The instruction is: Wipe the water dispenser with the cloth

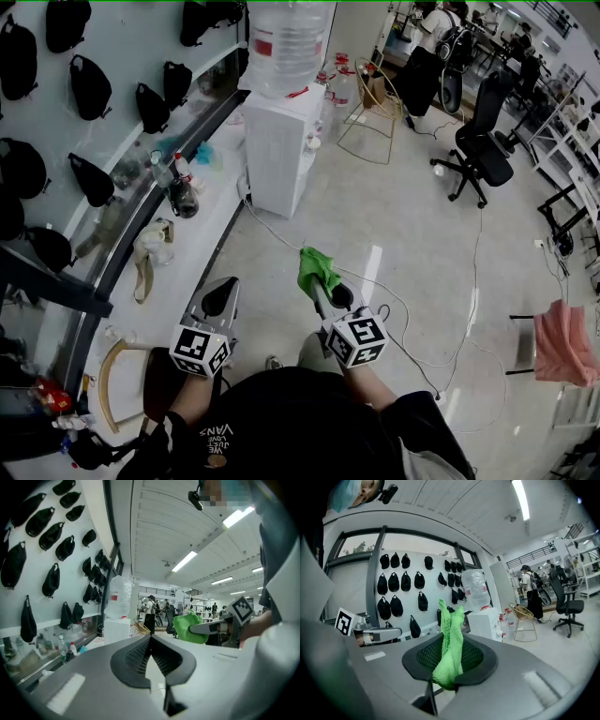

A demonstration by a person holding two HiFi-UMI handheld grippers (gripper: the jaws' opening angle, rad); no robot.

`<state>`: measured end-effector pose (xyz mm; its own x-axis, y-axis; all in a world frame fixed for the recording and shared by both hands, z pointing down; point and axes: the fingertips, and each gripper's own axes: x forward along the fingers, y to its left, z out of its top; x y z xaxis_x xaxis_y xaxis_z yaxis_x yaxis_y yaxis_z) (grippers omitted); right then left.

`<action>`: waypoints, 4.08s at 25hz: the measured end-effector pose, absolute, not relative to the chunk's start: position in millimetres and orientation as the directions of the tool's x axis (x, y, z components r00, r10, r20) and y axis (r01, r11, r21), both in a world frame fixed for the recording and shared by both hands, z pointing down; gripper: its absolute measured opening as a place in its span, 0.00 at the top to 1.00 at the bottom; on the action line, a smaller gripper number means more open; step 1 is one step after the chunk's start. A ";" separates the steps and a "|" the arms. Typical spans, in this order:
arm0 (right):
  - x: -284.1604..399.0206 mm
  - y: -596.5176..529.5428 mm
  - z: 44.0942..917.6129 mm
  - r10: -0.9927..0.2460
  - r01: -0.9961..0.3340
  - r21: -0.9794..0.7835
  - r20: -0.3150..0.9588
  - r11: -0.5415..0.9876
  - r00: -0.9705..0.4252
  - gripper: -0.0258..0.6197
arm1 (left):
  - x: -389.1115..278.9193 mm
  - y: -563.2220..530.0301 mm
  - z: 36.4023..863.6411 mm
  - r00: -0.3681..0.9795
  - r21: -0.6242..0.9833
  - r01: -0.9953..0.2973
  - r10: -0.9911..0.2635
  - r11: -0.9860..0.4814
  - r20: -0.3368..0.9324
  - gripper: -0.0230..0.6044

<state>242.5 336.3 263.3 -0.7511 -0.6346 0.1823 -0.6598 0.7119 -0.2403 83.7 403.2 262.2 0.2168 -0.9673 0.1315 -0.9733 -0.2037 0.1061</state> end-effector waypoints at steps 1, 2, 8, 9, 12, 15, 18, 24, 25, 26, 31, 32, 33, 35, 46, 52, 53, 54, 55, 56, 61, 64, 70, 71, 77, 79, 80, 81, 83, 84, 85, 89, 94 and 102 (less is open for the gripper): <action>239.6 335.2 263.4 -0.633 -0.659 -0.241 0.184 0.712 -0.752 0.84 | 81.4 402.7 262.1 0.216 0.112 -0.973 -0.968 -0.202 0.131 0.96; 236.8 333.9 263.7 -0.632 -0.659 -0.243 0.186 0.712 -0.752 0.84 | 79.2 402.2 262.2 0.216 0.117 -0.973 -0.968 -0.201 0.130 0.96; 220.2 310.8 270.4 -0.629 -0.664 -0.267 0.212 0.698 -0.747 0.84 | 59.0 389.4 268.3 0.192 0.152 -0.973 -0.972 -0.171 0.133 0.96; 215.7 305.3 272.9 -0.625 -0.662 -0.273 0.219 0.698 -0.749 0.84 | 53.3 385.4 271.4 0.182 0.160 -0.974 -0.974 -0.160 0.136 0.96; 200.1 285.0 281.7 -0.603 -0.647 -0.286 0.233 0.707 -0.763 0.84 | 35.7 369.2 280.2 0.152 0.170 -0.977 -0.978 -0.127 0.145 0.96; 185.3 254.1 290.6 -0.588 -0.635 -0.287 0.239 0.717 -0.773 0.84 | 19.5 345.7 282.8 0.127 0.170 -0.980 -0.980 -0.101 0.153 0.96; 172.0 218.4 294.1 -0.581 -0.631 -0.288 0.246 0.720 -0.776 0.84 | 6.9 317.3 281.6 0.118 0.158 -0.983 -0.980 -0.092 0.162 0.96; 131.7 141.8 300.8 -0.550 -0.605 -0.279 0.257 0.746 -0.795 0.84 | -22.4 248.1 279.1 0.095 0.140 -0.988 -0.982 -0.072 0.163 0.96; 126.0 129.8 301.4 -0.544 -0.601 -0.278 0.259 0.750 -0.798 0.84 | -26.4 237.0 279.0 0.091 0.143 -0.987 -0.982 -0.067 0.167 0.96; 120.6 118.2 302.0 -0.537 -0.595 -0.279 0.261 0.754 -0.802 0.84 | -31.0 226.4 279.7 0.084 0.145 -0.988 -0.982 -0.060 0.171 0.96; 98.5 68.7 314.1 -0.507 -0.576 -0.273 0.284 0.771 -0.814 0.84 | -49.3 183.8 288.1 0.057 0.128 -0.991 -0.981 -0.034 0.185 0.96; 93.6 60.7 317.3 -0.505 -0.576 -0.270 0.291 0.772 -0.813 0.84 | -53.6 177.4 289.5 0.056 0.123 -0.992 -0.980 -0.033 0.189 0.96; 88.8 53.7 319.5 -0.505 -0.578 -0.268 0.295 0.771 -0.811 0.84 | -58.5 171.8 291.0 0.053 0.122 -0.992 -0.980 -0.030 0.191 0.96; 80.8 44.9 323.1 -0.508 -0.584 -0.268 0.303 0.766 -0.806 0.84 | -69.5 163.1 295.7 0.048 0.129 -0.991 -0.979 -0.022 0.200 0.96; 30.5 -1.7 335.2 -0.622 -0.688 -0.225 0.302 0.690 -0.722 0.84 | -126.7 84.8 323.6 0.204 0.148 -0.974 -0.950 -0.172 0.237 0.96; -7.3 -32.2 338.2 -0.696 -0.758 -0.174 0.311 0.628 -0.648 0.84 | -158.8 40.9 336.6 0.325 0.166 -0.942 -0.915 -0.291 0.239 0.96; -13.5 -38.2 338.0 -0.708 -0.769 -0.167 0.310 0.617 -0.635 0.84 | -164.1 33.7 340.3 0.341 0.169 -0.937 -0.909 -0.307 0.240 0.96; -20.4 -44.4 337.4 -0.720 -0.780 -0.161 0.307 0.605 -0.622 0.84 | -170.1 27.1 344.4 0.355 0.172 -0.932 -0.903 -0.320 0.243 0.96; -27.9 -50.6 337.5 -0.732 -0.789 -0.156 0.303 0.594 -0.610 0.84 | -176.8 20.9 349.1 0.365 0.176 -0.928 -0.898 -0.329 0.247 0.96; -35.5 -56.8 339.1 -0.742 -0.798 -0.153 0.300 0.583 -0.600 0.84 | -183.6 14.6 354.5 0.375 0.181 -0.924 -0.892 -0.337 0.252 0.96; -69.5 -92.4 356.5 -0.778 -0.826 -0.138 0.282 0.546 -0.561 0.84 | -203.0 -17.2 376.6 0.429 0.169 -0.902 -0.864 -0.397 0.264 0.96; -93.3 -116.9 374.0 -0.790 -0.832 -0.116 0.267 0.543 -0.552 0.84 | -210.4 -30.2 389.7 0.451 0.146 -0.892 -0.851 -0.427 0.270 0.96; -150.2 -161.8 400.7 -0.800 -0.831 -0.096 0.231 0.548 -0.554 0.84 | -232.4 -36.5 412.5 0.474 0.154 -0.881 -0.834 -0.448 0.283 0.96; -158.5 -169.9 401.8 -0.803 -0.831 -0.089 0.220 0.550 -0.554 0.84 | -236.2 -36.7 413.9 0.475 0.165 -0.880 -0.834 -0.446 0.280 0.96; -185.9 -207.0 417.6 -0.825 -0.845 -0.045 0.198 0.532 -0.530 0.84 | -252.3 -24.7 435.6 0.479 0.185 -0.878 -0.815 -0.442 0.326 0.96; -185.8 -215.9 425.6 -0.832 -0.854 -0.041 0.204 0.519 -0.515 0.84 | -254.2 -24.3 440.6 0.474 0.187 -0.880 -0.815 -0.436 0.333 0.96; -183.5 -219.3 429.7 -0.837 -0.860 -0.044 0.208 0.509 -0.506 0.84 | -254.2 -25.0 442.3 0.471 0.189 -0.882 -0.816 -0.432 0.336 0.96; -179.7 -221.7 433.8 -0.842 -0.866 -0.048 0.214 0.498 -0.496 0.84 | -253.1 -26.0 443.3 0.469 0.190 -0.883 -0.816 -0.429 0.336 0.96; -167.8 -223.6 440.2 -0.852 -0.879 -0.056 0.222 0.474 -0.474 0.84 | -248.5 -27.8 443.9 0.472 0.193 -0.881 -0.816 -0.431 0.334 0.96; -159.8 -224.0 441.8 -0.859 -0.886 -0.059 0.222 0.460 -0.461 0.84 | -245.4 -29.4 443.7 0.475 0.193 -0.880 -0.815 -0.434 0.331 0.96; -150.7 -224.7 442.1 -0.867 -0.893 -0.060 0.220 0.447 -0.448 0.84 | -242.2 -31.6 443.4 0.477 0.192 -0.879 -0.815 -0.437 0.328 0.96; -104.9 -226.6 440.4 -0.894 -0.918 -0.033 0.214 0.396 -0.394 0.84 | -225.1 -39.4 442.1 0.482 0.191 -0.876 -0.818 -0.443 0.315 0.96; -34.3 -223.7 437.9 -0.928 -0.949 0.015 0.214 0.315 -0.305 0.84 | -194.3 -40.8 446.8 0.510 0.203 -0.860 -0.801 -0.468 0.314 0.96; 64.2 -220.7 437.9 -0.963 -0.986 0.037 0.223 0.164 -0.152 0.84 | -150.1 -42.8 449.2 0.549 0.198 -0.836 -0.776 -0.512 0.312 0.96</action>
<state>64.2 -220.7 437.9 -0.1518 -0.9628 0.2234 -0.9858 0.1640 0.0370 -150.1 -42.8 449.2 0.5487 -0.7758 0.3117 -0.8360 -0.5117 0.1981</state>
